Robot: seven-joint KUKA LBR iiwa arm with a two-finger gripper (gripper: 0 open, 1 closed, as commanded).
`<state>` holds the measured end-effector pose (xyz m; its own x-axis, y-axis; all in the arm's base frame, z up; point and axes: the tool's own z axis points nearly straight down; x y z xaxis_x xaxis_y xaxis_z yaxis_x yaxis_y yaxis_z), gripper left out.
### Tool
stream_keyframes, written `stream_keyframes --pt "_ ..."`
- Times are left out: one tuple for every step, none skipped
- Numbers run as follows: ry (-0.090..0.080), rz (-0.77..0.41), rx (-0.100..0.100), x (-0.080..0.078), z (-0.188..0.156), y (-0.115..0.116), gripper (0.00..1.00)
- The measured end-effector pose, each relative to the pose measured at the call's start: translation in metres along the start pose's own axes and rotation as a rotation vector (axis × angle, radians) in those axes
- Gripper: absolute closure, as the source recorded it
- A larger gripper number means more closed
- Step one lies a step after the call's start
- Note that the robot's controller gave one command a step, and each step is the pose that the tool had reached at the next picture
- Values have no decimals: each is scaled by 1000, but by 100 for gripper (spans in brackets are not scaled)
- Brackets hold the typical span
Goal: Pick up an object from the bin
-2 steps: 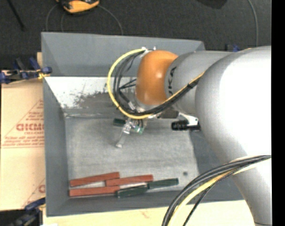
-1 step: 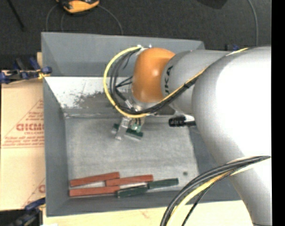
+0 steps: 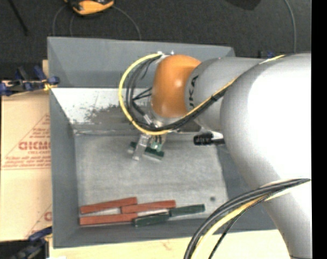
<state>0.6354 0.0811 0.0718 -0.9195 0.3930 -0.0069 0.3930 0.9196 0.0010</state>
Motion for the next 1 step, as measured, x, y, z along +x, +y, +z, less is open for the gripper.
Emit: stream_keyframes --pt "5 0 3 1 -4 -1 100"
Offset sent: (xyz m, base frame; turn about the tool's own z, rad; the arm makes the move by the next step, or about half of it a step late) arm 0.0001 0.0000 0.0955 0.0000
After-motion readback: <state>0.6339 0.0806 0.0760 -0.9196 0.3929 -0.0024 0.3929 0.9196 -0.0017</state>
